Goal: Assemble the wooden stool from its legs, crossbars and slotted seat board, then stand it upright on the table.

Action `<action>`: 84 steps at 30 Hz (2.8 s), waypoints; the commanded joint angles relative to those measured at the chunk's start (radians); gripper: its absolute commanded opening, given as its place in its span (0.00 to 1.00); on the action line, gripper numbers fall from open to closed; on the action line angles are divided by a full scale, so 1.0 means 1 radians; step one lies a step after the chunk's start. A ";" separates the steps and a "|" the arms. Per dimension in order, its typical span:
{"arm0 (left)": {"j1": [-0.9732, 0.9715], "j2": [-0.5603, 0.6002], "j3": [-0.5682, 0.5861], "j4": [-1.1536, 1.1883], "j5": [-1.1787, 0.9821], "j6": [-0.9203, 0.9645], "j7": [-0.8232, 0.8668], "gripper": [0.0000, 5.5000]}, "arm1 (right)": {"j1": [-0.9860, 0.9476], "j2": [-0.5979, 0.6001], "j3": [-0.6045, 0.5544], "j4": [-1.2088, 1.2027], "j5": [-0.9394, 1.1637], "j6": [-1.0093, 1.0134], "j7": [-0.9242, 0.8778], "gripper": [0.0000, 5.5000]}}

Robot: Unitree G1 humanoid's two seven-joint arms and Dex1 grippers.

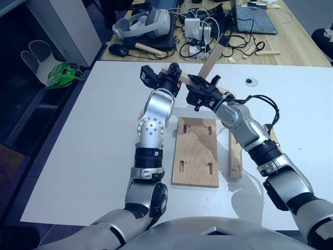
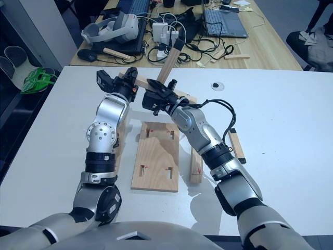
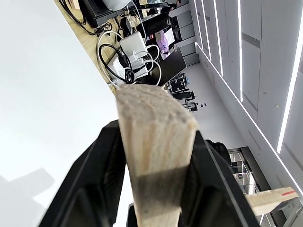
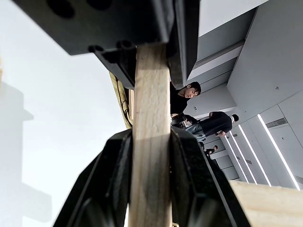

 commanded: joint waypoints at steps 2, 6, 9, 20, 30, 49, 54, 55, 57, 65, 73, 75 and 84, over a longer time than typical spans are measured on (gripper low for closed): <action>-0.224 -0.167 -0.011 -0.018 -0.011 -0.026 0.017 0.23 | -0.015 -0.001 0.003 -0.003 -0.001 -0.022 0.030 0.19; -0.216 -0.162 -0.013 -0.023 -0.015 -0.025 0.022 0.23 | -0.007 -0.007 0.001 -0.008 -0.004 -0.023 0.025 0.24; -0.213 -0.162 -0.014 -0.024 -0.021 -0.025 0.025 0.19 | -0.002 -0.015 0.007 -0.010 -0.006 -0.038 0.040 0.34; -0.258 -0.036 -0.009 0.029 0.159 -0.144 -0.045 0.19 | 0.143 -0.200 0.030 -0.252 0.313 -0.160 0.511 0.62; -0.320 0.121 0.096 0.078 0.381 -0.206 -0.160 0.19 | 0.210 -0.314 0.096 -0.460 0.653 0.482 1.066 0.30; -0.216 0.096 0.154 -0.060 0.451 -0.094 -0.152 0.19 | 0.053 0.034 0.145 0.127 0.330 0.663 0.475 0.00; -0.182 0.133 0.131 -0.102 0.495 -0.037 -0.176 0.19 | 0.022 0.111 0.110 0.252 0.298 0.646 0.330 0.00; -0.167 0.146 0.121 -0.119 0.505 -0.014 -0.184 0.19 | 0.013 0.127 0.091 0.281 0.296 0.635 0.291 0.00; -0.136 0.166 0.108 -0.158 0.518 0.033 -0.194 0.19 | -0.007 0.153 0.051 0.335 0.295 0.609 0.216 0.00; -0.060 0.227 0.082 -0.266 0.483 0.248 -0.266 0.19 | 0.193 0.035 -0.200 -0.232 0.508 0.668 0.330 0.00; 0.061 0.234 0.080 -0.389 0.462 0.490 -0.216 0.19 | 0.476 -0.099 -0.471 -0.628 0.724 0.820 0.395 0.00; 0.084 0.229 0.079 -0.405 0.477 0.503 -0.206 0.19 | 0.485 -0.084 -0.491 -0.641 0.752 0.818 0.380 0.00; 0.113 0.285 0.027 -0.448 0.564 0.512 -0.258 0.19 | 0.472 -0.068 -0.530 -0.623 0.850 0.866 0.352 0.00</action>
